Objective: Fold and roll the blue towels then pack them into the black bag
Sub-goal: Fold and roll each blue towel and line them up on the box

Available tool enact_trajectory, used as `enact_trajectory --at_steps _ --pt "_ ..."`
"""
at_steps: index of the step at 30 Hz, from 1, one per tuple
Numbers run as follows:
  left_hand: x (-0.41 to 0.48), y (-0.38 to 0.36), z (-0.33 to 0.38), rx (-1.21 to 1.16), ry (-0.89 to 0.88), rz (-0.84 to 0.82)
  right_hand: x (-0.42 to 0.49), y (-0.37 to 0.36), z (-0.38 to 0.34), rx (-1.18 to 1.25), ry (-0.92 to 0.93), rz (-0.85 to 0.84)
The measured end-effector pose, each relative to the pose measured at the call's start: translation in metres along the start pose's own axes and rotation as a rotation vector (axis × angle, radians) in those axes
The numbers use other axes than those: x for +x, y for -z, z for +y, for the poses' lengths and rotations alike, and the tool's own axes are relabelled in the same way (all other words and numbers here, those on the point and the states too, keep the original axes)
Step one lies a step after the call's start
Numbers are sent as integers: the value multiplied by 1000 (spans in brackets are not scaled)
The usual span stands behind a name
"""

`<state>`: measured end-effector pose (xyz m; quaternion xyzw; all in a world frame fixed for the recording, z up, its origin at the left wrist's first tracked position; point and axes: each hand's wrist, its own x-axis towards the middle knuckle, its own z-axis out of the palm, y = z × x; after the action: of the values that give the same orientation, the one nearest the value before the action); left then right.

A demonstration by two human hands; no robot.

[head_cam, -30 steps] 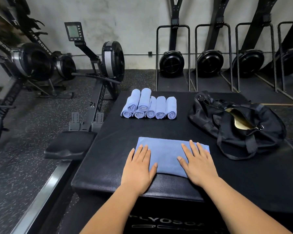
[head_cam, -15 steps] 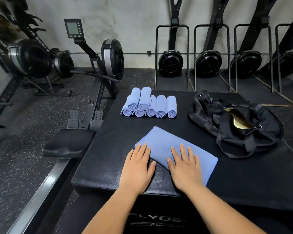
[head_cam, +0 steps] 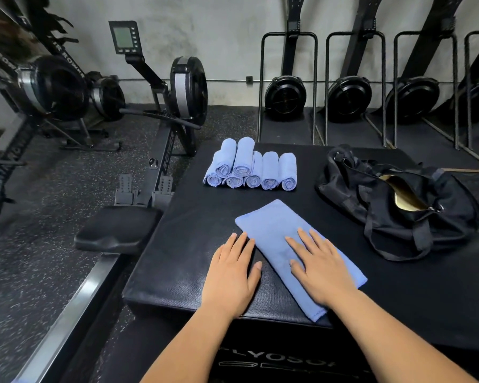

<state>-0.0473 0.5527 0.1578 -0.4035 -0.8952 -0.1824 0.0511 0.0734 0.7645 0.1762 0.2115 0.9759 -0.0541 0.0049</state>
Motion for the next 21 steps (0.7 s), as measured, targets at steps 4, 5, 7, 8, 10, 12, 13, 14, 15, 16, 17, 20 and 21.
enact_trajectory --at_steps 4,5,7,8,10,12,13,14,15,16,17,20,21 --pt "-1 4 -1 -73 -24 10 -4 -7 -44 88 -285 59" --pt "-3 5 -1 -96 -41 13 -6 -9 -54 110 -338 56" --pt "-6 7 -2 -135 -81 11 -5 -12 -71 179 -392 33" --pt "-7 7 -2 -146 -97 5 -3 -11 -76 223 -402 15" --pt "-9 9 -2 -139 -135 -22 2 -4 -75 299 -406 -24" --pt "-9 9 -2 -86 -192 -53 -1 1 -62 263 -341 -50" --pt "-9 8 -3 -49 -219 -66 -7 -1 -53 187 -271 -53" --pt "-9 7 -3 -21 -237 -73 -13 -4 -44 111 -193 -53" --pt "-9 7 -3 -5 -244 -79 -20 -8 -35 59 -122 -50" --pt "-8 7 -3 1 -242 -89 -26 -10 -27 37 -75 -45" --pt "-8 6 -3 5 -236 -100 -28 -13 -20 36 -46 -40" --pt "-6 5 -4 10 -237 -102 -30 -13 -12 31 10 -33" --pt "-6 5 -4 12 -247 -93 -31 -12 -11 29 18 -26"
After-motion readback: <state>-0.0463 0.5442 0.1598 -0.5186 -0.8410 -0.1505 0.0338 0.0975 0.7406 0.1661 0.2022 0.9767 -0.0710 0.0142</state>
